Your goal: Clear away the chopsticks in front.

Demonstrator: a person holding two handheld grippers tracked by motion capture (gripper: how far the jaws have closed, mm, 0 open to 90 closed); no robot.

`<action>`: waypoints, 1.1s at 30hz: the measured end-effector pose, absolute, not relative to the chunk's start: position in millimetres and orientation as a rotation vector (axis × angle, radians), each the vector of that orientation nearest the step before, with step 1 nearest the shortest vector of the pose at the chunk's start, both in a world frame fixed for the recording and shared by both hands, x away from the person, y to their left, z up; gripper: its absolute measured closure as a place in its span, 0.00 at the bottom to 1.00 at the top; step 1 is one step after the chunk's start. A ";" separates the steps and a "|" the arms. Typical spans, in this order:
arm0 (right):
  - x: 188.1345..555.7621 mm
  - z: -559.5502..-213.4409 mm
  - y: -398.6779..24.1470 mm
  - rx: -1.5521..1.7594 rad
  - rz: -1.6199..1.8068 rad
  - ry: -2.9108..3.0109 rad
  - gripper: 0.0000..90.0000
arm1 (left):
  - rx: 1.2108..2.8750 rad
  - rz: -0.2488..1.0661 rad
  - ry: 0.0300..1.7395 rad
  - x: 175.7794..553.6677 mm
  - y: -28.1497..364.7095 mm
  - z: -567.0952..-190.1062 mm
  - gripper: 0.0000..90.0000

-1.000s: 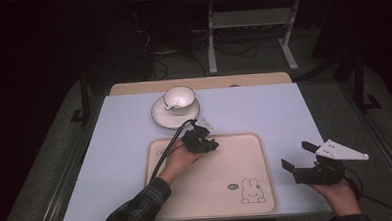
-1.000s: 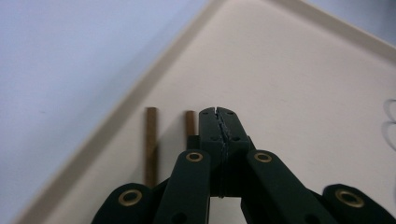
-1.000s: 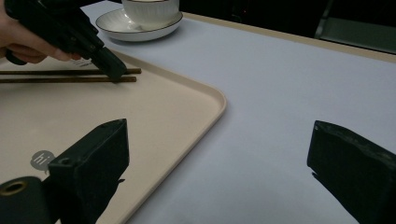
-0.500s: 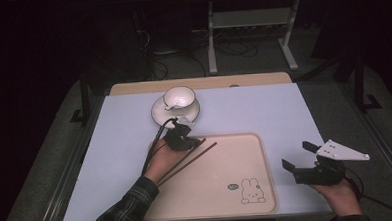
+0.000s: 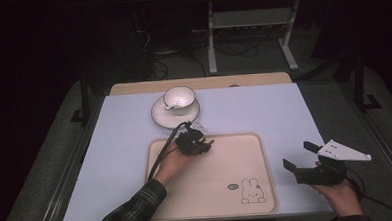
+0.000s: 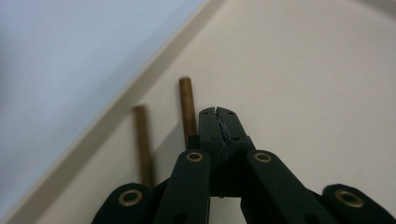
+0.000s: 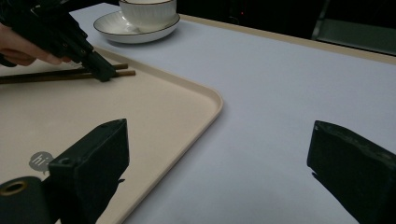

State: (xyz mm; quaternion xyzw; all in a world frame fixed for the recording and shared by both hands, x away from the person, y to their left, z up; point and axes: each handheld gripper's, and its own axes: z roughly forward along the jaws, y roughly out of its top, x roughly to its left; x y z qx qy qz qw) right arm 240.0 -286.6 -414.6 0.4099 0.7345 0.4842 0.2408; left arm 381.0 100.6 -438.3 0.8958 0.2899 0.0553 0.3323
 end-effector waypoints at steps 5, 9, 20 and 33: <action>239.9 -414.0 -284.6 1.118 1.325 2.013 0.06 | 2.315 0.129 0.815 379.8 126.5 -438.5 0.99; 239.9 -413.8 -283.5 1.117 1.323 2.014 0.06 | 2.334 0.160 0.836 373.5 142.5 -436.5 0.99; 239.6 -413.6 -283.5 1.117 1.324 2.013 0.06 | 2.299 0.172 0.947 360.7 192.0 -435.5 0.99; 239.5 -413.8 -283.0 1.115 1.326 2.016 0.06 | 2.233 0.190 0.939 348.6 211.3 -426.9 0.89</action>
